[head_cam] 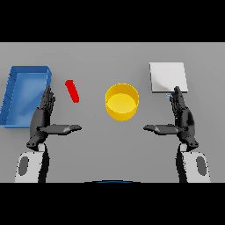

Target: Pick up the red beaker and tilt it to pour out 1 green nut into yellow bowl. Pick up the yellow bowl and place it on the metallic measuring scale.

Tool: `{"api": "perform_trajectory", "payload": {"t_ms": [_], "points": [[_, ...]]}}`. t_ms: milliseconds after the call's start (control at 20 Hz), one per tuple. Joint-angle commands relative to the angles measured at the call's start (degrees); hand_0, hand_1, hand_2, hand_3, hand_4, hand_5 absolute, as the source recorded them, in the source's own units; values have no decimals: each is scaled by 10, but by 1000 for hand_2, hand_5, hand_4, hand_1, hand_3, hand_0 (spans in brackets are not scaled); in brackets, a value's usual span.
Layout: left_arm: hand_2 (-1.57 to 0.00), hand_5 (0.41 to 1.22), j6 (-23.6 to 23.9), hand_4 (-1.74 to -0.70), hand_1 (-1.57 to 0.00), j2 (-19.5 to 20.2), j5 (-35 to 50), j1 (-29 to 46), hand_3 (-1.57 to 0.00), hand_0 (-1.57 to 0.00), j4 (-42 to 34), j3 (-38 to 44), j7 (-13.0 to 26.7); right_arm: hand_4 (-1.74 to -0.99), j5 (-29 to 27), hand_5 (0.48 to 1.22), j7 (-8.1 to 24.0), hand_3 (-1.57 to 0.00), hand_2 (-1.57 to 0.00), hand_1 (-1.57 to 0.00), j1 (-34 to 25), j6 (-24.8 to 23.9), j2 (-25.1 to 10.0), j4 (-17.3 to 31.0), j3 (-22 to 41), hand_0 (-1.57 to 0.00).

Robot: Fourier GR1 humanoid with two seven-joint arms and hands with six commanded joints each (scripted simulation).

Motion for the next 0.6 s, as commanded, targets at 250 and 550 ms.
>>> {"api": "perform_trajectory", "payload": {"t_ms": [250,550], "points": [[1,660,-5,-1141,1,8,5,3,1,1,-3,4,1,-1071,-3,578,3,1,1,1,-7,0,-3,1,-3,1],[1,657,-17,-1136,1,45,-74,74,1,1,-119,-67,20,-1084,150,585,-58,1,1,1,35,-38,-51,-62,60,1]]}}
